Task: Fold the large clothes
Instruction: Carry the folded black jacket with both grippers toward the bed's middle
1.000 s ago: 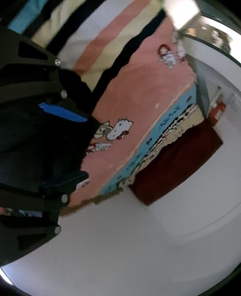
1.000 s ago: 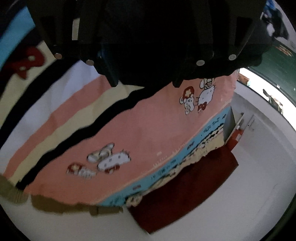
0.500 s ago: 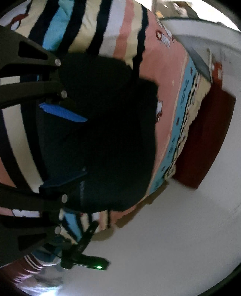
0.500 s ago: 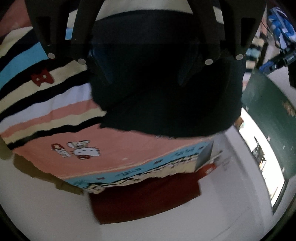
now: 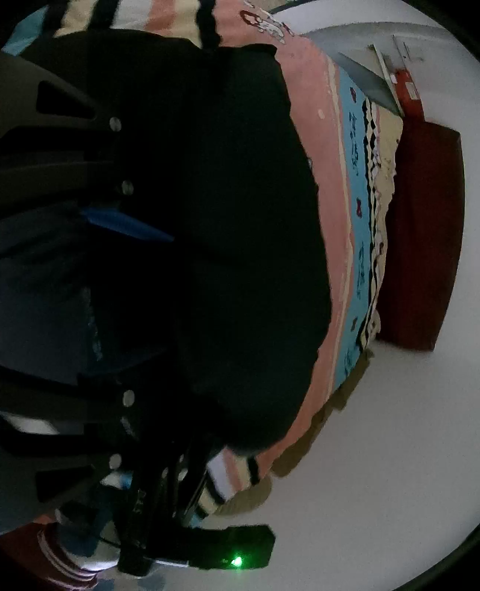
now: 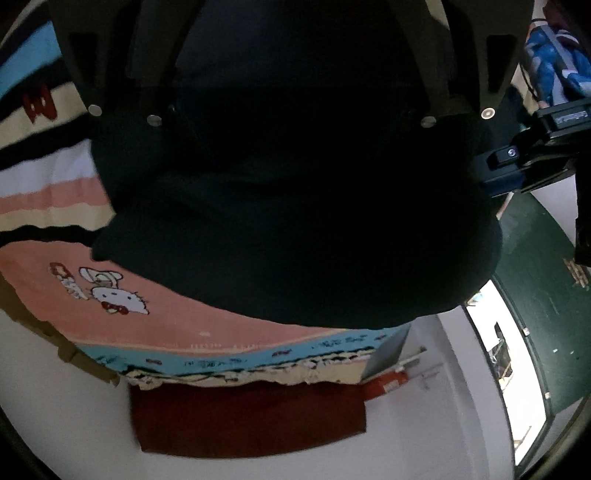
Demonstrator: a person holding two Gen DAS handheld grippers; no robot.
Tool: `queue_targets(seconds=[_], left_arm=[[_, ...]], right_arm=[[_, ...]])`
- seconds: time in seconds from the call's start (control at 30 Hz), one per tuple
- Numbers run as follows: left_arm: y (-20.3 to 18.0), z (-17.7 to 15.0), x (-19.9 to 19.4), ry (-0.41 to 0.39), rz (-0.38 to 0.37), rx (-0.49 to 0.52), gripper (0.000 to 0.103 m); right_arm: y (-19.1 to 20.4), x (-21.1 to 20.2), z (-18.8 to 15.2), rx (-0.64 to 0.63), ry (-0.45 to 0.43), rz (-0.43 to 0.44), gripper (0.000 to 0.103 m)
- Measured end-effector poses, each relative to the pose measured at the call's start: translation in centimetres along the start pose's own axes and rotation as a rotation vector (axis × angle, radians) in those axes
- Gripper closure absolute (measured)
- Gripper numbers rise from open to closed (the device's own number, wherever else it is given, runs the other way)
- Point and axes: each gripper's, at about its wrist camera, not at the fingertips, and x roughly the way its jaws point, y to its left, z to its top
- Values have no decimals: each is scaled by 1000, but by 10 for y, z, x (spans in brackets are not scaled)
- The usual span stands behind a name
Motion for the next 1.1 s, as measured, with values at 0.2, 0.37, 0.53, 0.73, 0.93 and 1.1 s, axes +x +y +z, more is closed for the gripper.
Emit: queue_targets(seconds=[0.2,0.37,0.53,0.73,0.93,1.1], left_arm=[[14,51,40,41,91,26,42],[36,75,82,92,128,-6,35],[42,67,103,77,139,3,33],[50,70,79,73,132,7,33],[119,53,63,97,238,-106,32],[127,43,52,83,257,-132,33]], right_arm=[[-2,40,49,-52,37,-59,23],[-10,76,75,-75,83,-69,20],[-39,105,66,34,96,-31,14],[-36,98,68,36,112,-41,14],[-74,83,58,106,91,-80,14],[-82,89,52,141,105,-84,14]])
